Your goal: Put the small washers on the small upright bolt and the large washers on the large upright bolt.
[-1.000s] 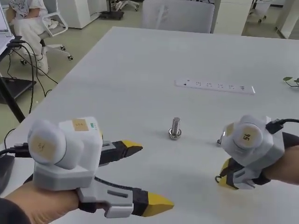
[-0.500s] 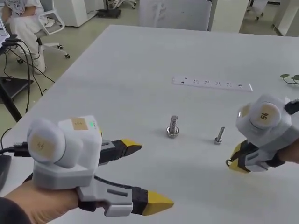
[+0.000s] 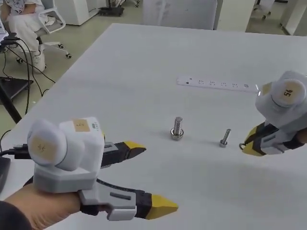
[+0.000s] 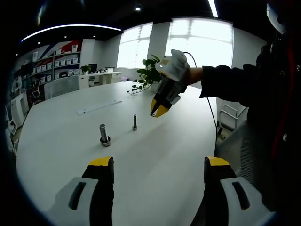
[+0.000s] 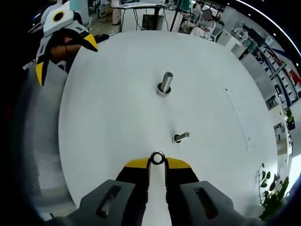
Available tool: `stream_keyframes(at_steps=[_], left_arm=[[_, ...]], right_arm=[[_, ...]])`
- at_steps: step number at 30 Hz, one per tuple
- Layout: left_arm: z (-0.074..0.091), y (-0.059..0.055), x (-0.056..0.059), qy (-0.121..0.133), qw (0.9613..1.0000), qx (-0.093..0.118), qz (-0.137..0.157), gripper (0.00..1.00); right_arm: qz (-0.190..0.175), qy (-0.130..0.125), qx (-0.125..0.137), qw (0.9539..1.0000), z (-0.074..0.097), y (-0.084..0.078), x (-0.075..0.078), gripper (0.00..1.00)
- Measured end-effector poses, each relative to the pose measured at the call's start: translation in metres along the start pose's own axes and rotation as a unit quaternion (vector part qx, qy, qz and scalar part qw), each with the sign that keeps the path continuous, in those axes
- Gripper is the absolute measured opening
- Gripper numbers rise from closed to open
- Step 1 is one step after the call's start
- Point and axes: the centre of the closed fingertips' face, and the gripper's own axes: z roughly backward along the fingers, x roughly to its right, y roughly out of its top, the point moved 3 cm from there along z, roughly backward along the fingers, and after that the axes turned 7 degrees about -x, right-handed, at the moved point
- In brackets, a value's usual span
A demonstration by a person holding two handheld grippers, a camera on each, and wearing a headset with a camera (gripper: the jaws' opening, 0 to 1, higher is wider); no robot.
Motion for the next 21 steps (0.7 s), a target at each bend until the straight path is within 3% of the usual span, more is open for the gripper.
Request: stream_keyframes(at_steps=[11,21], left_arm=[[0.000,-0.001,-0.002,0.000,1.0000,-0.002,0.001,0.78],[0.002,-0.003,-0.005,0.004,1.0000,-0.005,0.005,0.78]], right_arm=[[0.008,-0.016,0.003,0.9998,0.007,0.014,0.022,0.13],[0.014,-0.017,0.006,0.9997,0.001,0.028,0.042,0.13]])
